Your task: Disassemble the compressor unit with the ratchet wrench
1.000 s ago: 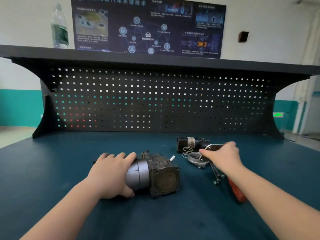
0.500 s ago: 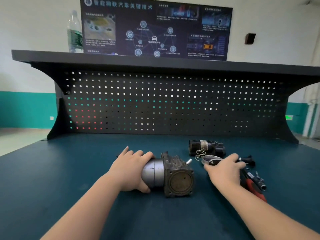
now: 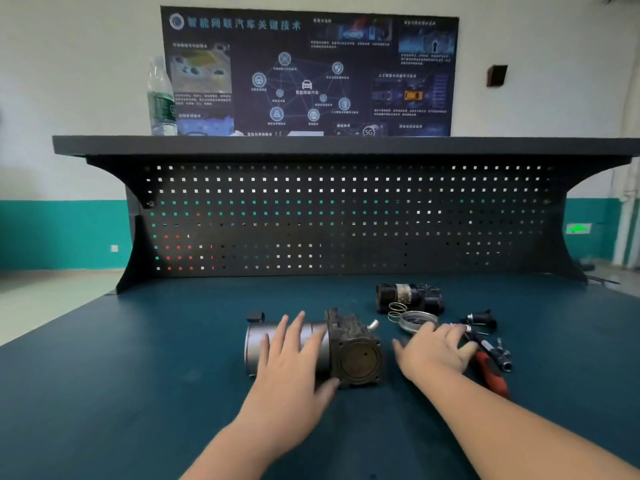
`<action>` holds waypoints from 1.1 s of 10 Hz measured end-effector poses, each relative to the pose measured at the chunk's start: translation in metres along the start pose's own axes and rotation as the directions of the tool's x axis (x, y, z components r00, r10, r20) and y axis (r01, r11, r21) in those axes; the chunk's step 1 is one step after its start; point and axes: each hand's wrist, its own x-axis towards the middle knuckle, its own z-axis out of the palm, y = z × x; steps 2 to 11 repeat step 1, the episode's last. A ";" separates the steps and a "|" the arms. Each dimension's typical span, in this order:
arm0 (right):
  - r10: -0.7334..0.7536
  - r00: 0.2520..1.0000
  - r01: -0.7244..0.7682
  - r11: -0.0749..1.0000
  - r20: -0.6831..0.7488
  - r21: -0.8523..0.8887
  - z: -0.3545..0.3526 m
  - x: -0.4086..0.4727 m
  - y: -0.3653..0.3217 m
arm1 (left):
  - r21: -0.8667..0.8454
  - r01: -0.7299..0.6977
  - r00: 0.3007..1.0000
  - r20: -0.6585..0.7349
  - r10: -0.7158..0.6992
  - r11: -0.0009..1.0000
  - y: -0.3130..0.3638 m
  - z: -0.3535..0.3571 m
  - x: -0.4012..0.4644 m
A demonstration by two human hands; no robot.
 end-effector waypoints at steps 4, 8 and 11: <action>-0.081 0.983 0.040 0.971 0.167 0.235 -0.023 -0.004 0.007 | -0.532 0.092 0.977 0.212 0.027 0.842 0.029 -0.019 -0.045; -0.081 0.983 0.040 0.971 0.167 0.235 -0.023 -0.004 0.007 | -0.532 0.092 0.977 0.212 0.027 0.842 0.029 -0.019 -0.045; -0.081 0.983 0.040 0.971 0.167 0.235 -0.023 -0.004 0.007 | -0.532 0.092 0.977 0.212 0.027 0.842 0.029 -0.019 -0.045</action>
